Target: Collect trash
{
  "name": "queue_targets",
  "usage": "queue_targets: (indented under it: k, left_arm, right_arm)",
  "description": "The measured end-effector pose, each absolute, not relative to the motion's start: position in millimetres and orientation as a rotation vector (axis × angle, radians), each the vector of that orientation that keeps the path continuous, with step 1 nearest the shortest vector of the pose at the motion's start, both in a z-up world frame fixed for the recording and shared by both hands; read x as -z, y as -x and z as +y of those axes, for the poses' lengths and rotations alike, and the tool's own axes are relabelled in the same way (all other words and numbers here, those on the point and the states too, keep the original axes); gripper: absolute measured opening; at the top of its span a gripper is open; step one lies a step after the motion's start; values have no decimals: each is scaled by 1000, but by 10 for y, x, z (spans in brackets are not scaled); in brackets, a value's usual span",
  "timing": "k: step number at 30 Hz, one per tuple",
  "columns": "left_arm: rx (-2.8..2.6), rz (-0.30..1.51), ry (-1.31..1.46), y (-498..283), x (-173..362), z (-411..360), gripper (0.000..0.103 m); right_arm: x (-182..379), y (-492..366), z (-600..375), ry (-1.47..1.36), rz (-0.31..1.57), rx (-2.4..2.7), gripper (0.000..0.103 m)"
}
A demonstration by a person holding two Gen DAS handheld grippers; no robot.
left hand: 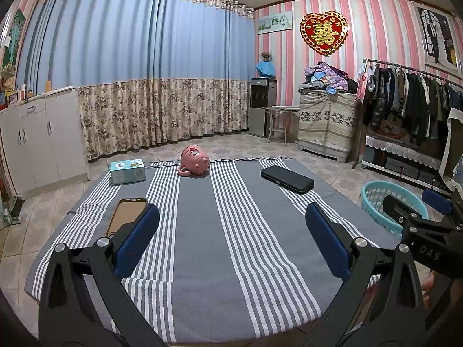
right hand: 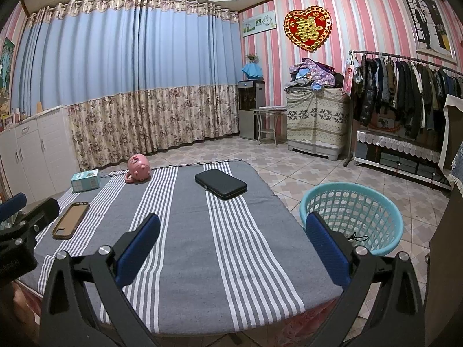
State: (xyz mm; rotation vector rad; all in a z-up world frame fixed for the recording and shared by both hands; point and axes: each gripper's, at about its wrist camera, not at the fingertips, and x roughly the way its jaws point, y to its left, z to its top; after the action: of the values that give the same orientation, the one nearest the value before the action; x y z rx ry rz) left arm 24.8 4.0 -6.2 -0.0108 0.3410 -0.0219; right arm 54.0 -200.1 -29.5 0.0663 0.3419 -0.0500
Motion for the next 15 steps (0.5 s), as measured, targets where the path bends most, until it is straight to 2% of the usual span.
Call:
queue_targets:
  k: [15]
  left_arm:
    - [16,333,1,-236,54,42,98]
  right_arm:
    - [299,-542,-1987,-67,343,50,98]
